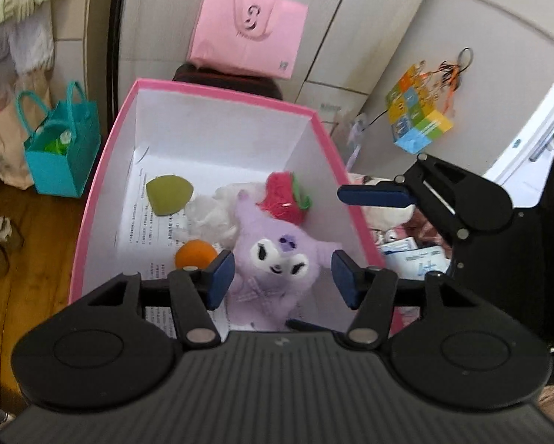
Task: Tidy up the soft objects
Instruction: 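Move both tools back toward the large blue-and-white wipes pack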
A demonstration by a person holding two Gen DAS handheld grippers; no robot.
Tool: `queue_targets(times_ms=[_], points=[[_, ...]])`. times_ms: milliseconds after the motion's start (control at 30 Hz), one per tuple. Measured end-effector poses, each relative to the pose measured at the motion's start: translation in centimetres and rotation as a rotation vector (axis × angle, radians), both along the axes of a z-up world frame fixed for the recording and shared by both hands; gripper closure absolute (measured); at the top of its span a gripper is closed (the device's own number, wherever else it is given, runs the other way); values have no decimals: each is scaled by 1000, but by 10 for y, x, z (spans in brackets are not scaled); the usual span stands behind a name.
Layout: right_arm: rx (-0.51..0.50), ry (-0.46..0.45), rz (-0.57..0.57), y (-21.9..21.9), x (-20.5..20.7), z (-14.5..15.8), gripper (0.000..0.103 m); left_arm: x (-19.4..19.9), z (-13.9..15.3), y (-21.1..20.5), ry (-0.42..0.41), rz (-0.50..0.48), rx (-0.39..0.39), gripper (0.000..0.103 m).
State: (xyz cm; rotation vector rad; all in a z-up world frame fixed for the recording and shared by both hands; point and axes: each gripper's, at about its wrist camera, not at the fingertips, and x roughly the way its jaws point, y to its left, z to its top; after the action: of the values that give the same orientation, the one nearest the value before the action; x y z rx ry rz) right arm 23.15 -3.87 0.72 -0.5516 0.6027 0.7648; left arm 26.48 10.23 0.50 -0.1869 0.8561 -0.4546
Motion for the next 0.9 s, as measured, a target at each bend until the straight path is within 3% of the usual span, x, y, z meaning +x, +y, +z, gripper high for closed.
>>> queue_targets(times_ms=[200,367,700,900], points=[[35,-2,-75,-16,-20,13,4,-36,18,-2,-55,-18,22,46],[89,-14,-136,-35,-40,31,4,-68,41,-2,-117,-23,-6,45],[155,-4,-170,-75,-90,62,4,-136,89,-32,-285,-136,115,39],[211,-21,-246,-121,-123,67,3,-164,98,-61,-341,-209,128,38]])
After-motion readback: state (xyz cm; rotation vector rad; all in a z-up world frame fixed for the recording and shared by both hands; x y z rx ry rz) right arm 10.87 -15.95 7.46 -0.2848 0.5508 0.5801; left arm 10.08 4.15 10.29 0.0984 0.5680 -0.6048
